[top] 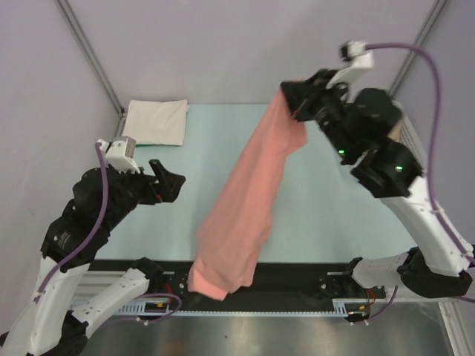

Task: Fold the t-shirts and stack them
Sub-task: Move the tshirt to the center of the board, then flatten the tshirt out

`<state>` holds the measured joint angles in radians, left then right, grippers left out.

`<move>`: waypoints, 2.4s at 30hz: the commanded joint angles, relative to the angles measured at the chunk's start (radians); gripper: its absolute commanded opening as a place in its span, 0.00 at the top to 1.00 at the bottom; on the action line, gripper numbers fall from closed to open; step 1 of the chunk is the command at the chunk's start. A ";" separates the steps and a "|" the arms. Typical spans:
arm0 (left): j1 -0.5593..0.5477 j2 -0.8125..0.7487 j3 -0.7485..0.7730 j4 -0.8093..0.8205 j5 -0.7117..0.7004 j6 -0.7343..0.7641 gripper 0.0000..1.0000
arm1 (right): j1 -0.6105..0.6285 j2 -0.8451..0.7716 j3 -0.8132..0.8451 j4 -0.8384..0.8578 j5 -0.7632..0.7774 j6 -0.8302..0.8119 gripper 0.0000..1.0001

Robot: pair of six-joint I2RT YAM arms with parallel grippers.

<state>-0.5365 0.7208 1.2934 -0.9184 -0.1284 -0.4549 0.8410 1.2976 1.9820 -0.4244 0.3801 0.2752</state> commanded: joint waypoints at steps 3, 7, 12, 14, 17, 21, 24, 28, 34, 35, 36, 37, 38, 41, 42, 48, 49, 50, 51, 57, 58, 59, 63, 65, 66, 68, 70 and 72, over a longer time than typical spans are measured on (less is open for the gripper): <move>-0.005 0.041 -0.025 -0.071 0.105 -0.001 0.03 | -0.191 0.014 -0.288 -0.190 -0.113 0.305 0.98; -0.080 0.109 -0.145 -0.045 0.173 -0.024 0.15 | -0.501 0.140 -0.415 -0.421 -0.343 0.372 1.00; -0.467 0.316 -0.243 0.038 0.072 -0.154 0.12 | -0.677 0.181 -0.639 -0.401 -0.643 0.306 1.00; -0.540 0.376 -0.272 0.079 0.049 -0.197 0.06 | -0.706 0.155 -0.728 -0.381 -0.688 0.285 1.00; -0.617 0.469 -0.295 0.119 0.017 -0.238 0.05 | -0.715 0.092 -0.785 -0.381 -0.716 0.269 0.98; -0.753 0.598 -0.264 0.087 -0.053 -0.284 0.12 | -0.737 0.020 -0.847 -0.372 -0.734 0.256 0.95; -0.815 0.687 -0.238 0.055 -0.077 -0.323 0.13 | -0.770 -0.003 -0.850 -0.379 -0.756 0.228 0.95; -0.839 0.772 -0.252 0.104 -0.042 -0.335 0.24 | -0.816 -0.037 -0.850 -0.399 -0.776 0.197 0.94; -0.833 0.804 -0.309 0.217 -0.007 -0.338 0.47 | -0.823 -0.076 -0.871 -0.404 -0.817 0.208 0.94; -0.838 0.809 -0.309 0.240 -0.005 -0.340 0.53 | -0.820 -0.081 -0.882 -0.398 -0.823 0.213 0.94; -0.839 0.813 -0.307 0.242 -0.005 -0.343 0.62 | -0.818 -0.087 -0.884 -0.398 -0.823 0.214 0.94; -0.839 0.816 -0.290 0.228 -0.011 -0.347 0.82 | -0.818 -0.089 -0.885 -0.402 -0.820 0.216 0.94; -0.839 0.816 -0.280 0.181 -0.043 -0.350 0.90 | -0.813 -0.089 -0.884 -0.412 -0.817 0.214 0.94; -0.839 0.783 -0.255 0.106 -0.112 -0.364 1.00 | -0.798 -0.100 -0.862 -0.430 -0.778 0.217 0.95; -0.833 0.770 -0.253 0.092 -0.131 -0.363 1.00 | -0.800 -0.101 -0.844 -0.429 -0.785 0.220 0.96; -0.801 0.689 0.039 -0.423 -0.611 -0.468 1.00 | -0.783 -0.080 -0.663 -0.531 -0.709 0.234 1.00; -0.795 0.689 0.166 -0.550 -0.672 -0.467 1.00 | -0.780 -0.080 -0.596 -0.571 -0.695 0.236 1.00; -0.780 0.654 0.213 -0.551 -0.700 -0.394 1.00 | -0.775 -0.081 -0.565 -0.589 -0.684 0.240 1.00; -0.742 0.632 0.304 -0.551 -0.758 -0.322 1.00 | -0.761 -0.084 -0.534 -0.605 -0.678 0.248 1.00; -0.615 0.447 0.503 -0.382 -0.938 -0.035 1.00 | -0.659 -0.151 -0.336 -0.597 -0.785 0.294 1.00; -0.615 0.415 0.486 -0.199 -0.961 0.174 1.00 | -0.627 -0.171 -0.333 -0.535 -0.822 0.317 1.00; -0.615 0.384 0.471 -0.100 -0.977 0.280 1.00 | -0.610 -0.187 -0.341 -0.492 -0.910 0.335 1.00; -0.615 0.223 0.319 0.630 -1.157 0.979 1.00 | -0.371 -0.257 -0.402 -0.188 -1.129 0.404 1.00; -0.617 0.163 0.199 1.289 -1.137 1.541 1.00 | -0.151 -0.296 -0.411 -0.059 -1.086 0.392 1.00; -0.617 0.160 0.199 1.413 -1.116 1.758 1.00 | -0.090 -0.296 -0.402 -0.033 -1.065 0.395 1.00; -0.617 0.177 0.269 1.562 -1.041 1.873 1.00 | 0.039 -0.264 -0.376 0.024 -1.020 0.395 1.00; -0.615 0.204 0.366 1.567 -0.992 1.942 1.00 | 0.240 -0.194 -0.265 -0.029 -0.954 0.351 1.00; -0.615 0.221 0.417 1.567 -0.895 1.963 1.00 | 0.439 -0.147 -0.183 -0.089 -0.799 0.255 1.00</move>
<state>-1.1515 0.9195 1.6241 0.3630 -1.1591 1.1610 1.0760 1.0889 1.6833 -0.5571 -0.5529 0.6243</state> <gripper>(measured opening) 0.009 0.051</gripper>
